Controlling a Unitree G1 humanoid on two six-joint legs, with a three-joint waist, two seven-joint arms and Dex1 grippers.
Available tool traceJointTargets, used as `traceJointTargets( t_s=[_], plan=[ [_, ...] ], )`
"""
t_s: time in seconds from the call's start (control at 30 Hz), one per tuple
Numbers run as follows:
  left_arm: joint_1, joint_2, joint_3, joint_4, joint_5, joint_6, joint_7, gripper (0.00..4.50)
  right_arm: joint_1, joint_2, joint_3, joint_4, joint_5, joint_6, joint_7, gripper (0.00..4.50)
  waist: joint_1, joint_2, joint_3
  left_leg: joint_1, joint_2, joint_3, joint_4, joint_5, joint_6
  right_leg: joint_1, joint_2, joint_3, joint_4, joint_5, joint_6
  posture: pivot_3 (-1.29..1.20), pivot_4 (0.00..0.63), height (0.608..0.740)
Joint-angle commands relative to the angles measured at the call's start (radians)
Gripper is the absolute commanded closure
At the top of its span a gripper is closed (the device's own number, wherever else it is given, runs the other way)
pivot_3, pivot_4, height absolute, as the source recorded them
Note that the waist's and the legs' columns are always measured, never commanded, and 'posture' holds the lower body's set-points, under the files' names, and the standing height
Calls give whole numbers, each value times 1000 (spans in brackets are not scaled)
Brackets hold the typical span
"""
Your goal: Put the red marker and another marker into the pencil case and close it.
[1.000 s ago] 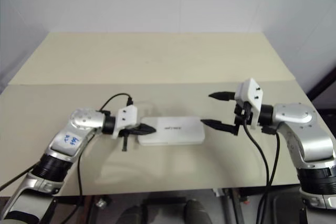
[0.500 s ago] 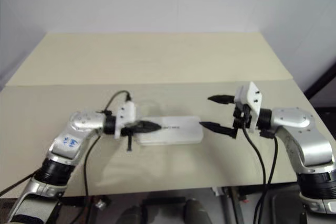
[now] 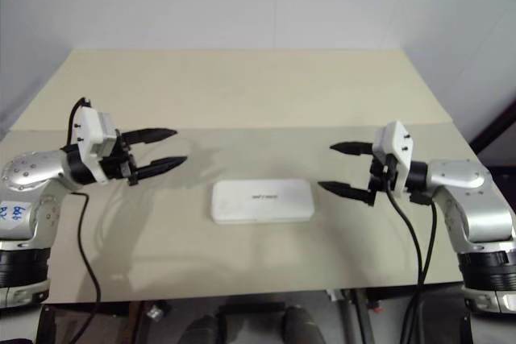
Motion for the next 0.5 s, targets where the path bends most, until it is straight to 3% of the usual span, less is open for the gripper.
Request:
traceJointTargets(
  t_s=[0.03,0.07,0.5],
  plan=[
    [18,27,21,-57,-30,16,4,195,-38,-31,-36,31,-15,-51,31,0,0,0,0,0,0,0,0,0,0,0,0,0,0,0,0,0,150,740],
    [27,31,15,-60,-24,13,0,41,-46,-31,-33,41,-19,-56,36,0,0,0,0,0,0,0,0,0,0,0,0,0,0,0,0,0,150,740],
    [46,106,-15,-27,34,-46,-25,41,-109,27,14,55,-36,-56,71,0,-4,0,0,0,0,1,-1,0,0,-1,0,0,0,0,-1,0,150,740]
  ],
)
